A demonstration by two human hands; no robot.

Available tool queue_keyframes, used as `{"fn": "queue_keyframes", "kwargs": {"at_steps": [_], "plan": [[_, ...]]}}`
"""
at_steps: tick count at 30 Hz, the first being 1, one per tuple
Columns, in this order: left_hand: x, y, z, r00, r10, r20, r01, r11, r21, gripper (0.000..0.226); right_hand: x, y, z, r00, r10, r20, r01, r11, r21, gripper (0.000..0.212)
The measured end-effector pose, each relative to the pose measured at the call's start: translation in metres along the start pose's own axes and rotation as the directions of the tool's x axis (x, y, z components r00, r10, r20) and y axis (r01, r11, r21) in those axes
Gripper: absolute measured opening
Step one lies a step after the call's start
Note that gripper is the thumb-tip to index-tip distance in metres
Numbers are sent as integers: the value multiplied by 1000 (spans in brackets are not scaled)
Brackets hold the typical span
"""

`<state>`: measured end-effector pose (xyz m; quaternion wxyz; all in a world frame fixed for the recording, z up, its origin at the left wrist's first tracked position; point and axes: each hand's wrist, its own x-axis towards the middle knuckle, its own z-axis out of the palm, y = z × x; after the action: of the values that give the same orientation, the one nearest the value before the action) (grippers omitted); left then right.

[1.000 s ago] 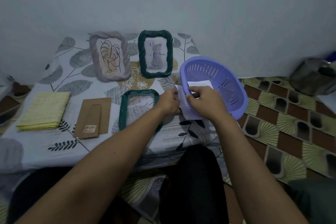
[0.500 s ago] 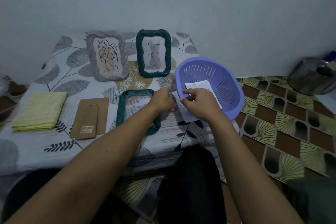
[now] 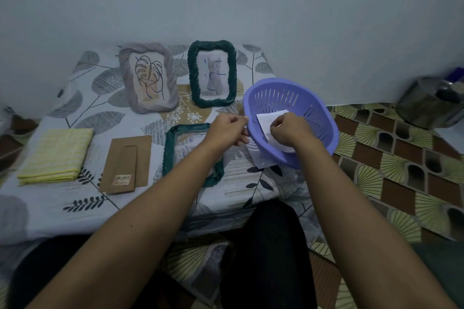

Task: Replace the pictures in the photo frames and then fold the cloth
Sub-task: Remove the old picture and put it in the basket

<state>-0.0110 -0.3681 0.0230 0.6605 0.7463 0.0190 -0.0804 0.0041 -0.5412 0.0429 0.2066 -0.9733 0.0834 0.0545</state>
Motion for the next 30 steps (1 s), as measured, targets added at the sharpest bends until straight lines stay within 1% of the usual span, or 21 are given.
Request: {"fn": "queue_keyframes", "kwargs": {"at_steps": [2, 4, 7, 9, 12, 17, 21, 25, 29, 30], "plan": [[1, -2, 0, 1000, 1, 4, -1, 1000, 8, 17, 9, 1, 2, 1000, 8, 29, -6, 998, -67, 17], [1, -3, 0, 1000, -21, 7, 21, 1000, -8, 16, 15, 2, 6, 997, 30, 66, -22, 993, -120, 18], [1, -4, 0, 998, -53, 22, 53, 998, -28, 16, 17, 1, 10, 990, 58, 129, -37, 986, -165, 29], [0, -6, -1, 997, -67, 25, 68, 997, -32, 16, 17, 1, 12, 989, 56, 139, -30, 982, -185, 36], [0, -7, -2, 997, -77, 20, 78, 996, -43, 17, 16, 0, 14, 990, 55, 128, -28, 979, -202, 35], [-1, -7, -3, 997, -71, 25, 72, 997, -36, 15, 12, 0, 14, 996, 45, 73, -29, 977, -213, 18], [-1, -8, -3, 997, -71, 20, 72, 997, -37, 15, 9, -2, 12, 1000, 7, 29, -1, 980, -199, 15], [-2, -7, -3, 997, -76, 15, 77, 996, -48, 19, 8, 1, 12, 1000, 8, -18, -11, 984, -177, 19], [-3, -7, -3, 997, -75, 27, 76, 996, -46, 15, 6, 5, 9, 999, 25, -26, -28, 992, -120, 30], [-3, -7, -4, 997, -74, 28, 76, 996, -47, 15, 5, 5, 8, 999, 22, -32, -25, 994, -106, 30]]}}
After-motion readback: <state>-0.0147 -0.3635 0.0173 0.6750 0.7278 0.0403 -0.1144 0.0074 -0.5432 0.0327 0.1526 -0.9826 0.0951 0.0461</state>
